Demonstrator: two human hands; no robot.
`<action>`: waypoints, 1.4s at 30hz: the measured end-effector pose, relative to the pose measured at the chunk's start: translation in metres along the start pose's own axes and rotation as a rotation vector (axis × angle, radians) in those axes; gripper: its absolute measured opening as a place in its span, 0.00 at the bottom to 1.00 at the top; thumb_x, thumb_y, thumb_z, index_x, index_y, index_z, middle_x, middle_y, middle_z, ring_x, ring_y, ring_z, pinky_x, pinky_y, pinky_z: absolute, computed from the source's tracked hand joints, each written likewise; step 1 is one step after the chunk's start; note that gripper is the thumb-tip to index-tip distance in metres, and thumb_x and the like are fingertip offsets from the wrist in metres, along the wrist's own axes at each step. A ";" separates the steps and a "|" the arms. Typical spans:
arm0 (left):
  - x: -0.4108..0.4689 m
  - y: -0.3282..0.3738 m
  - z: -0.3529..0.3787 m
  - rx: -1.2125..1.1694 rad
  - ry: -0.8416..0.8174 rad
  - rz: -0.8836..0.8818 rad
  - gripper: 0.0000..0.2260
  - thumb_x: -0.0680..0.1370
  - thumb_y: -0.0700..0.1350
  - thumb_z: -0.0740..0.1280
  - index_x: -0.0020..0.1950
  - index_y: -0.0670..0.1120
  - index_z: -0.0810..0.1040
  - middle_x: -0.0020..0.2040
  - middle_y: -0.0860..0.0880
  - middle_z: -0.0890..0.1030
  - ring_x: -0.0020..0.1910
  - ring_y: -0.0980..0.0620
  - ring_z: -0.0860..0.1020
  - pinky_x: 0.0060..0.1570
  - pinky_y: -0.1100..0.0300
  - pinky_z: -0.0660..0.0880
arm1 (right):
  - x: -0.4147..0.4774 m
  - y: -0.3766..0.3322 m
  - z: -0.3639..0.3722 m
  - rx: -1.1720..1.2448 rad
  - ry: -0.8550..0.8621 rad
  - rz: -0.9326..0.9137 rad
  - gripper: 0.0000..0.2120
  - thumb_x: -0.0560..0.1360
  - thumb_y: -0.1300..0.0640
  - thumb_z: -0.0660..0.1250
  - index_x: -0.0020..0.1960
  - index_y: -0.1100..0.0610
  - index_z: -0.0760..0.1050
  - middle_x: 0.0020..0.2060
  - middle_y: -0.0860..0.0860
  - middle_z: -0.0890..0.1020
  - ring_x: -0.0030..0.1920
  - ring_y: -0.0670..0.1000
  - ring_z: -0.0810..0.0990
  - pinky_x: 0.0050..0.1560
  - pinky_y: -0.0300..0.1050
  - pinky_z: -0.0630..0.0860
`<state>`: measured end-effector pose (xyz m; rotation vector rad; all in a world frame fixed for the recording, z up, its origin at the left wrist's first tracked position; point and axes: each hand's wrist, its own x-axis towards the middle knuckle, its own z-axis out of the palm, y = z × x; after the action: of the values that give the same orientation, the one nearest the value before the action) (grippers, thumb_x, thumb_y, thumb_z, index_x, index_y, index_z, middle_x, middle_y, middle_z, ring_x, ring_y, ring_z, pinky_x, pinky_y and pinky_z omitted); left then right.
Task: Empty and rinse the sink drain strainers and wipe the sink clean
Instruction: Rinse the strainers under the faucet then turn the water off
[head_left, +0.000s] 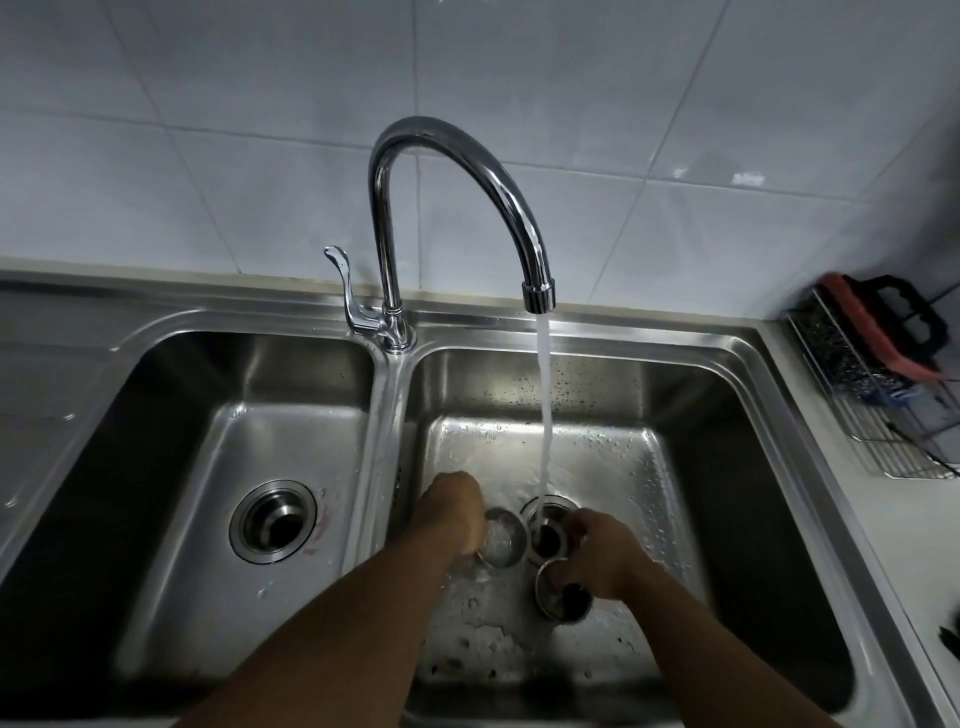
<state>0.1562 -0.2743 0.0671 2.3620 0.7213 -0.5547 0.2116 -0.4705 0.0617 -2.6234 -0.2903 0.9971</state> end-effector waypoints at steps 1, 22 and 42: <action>0.002 -0.003 0.006 0.048 -0.018 -0.011 0.11 0.75 0.39 0.72 0.57 0.39 0.83 0.56 0.41 0.83 0.54 0.44 0.83 0.54 0.59 0.80 | 0.003 0.002 0.004 -0.072 -0.017 0.022 0.35 0.65 0.50 0.80 0.69 0.55 0.74 0.63 0.53 0.80 0.57 0.51 0.79 0.52 0.39 0.76; 0.016 -0.028 0.032 0.514 -0.111 0.071 0.17 0.82 0.45 0.63 0.69 0.39 0.74 0.70 0.42 0.74 0.69 0.43 0.73 0.67 0.58 0.69 | 0.009 0.004 0.043 -0.071 0.106 0.145 0.42 0.65 0.43 0.78 0.72 0.56 0.66 0.64 0.55 0.68 0.63 0.56 0.77 0.63 0.47 0.77; 0.010 0.019 0.013 -0.597 -0.076 -0.008 0.08 0.72 0.36 0.76 0.38 0.47 0.82 0.37 0.46 0.85 0.33 0.51 0.85 0.39 0.56 0.83 | 0.002 -0.016 0.001 0.097 0.297 -0.170 0.34 0.59 0.41 0.77 0.62 0.50 0.77 0.50 0.48 0.76 0.49 0.48 0.76 0.49 0.40 0.74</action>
<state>0.1723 -0.2916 0.0603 1.7759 0.7389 -0.3637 0.2111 -0.4547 0.0656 -2.5614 -0.3740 0.5443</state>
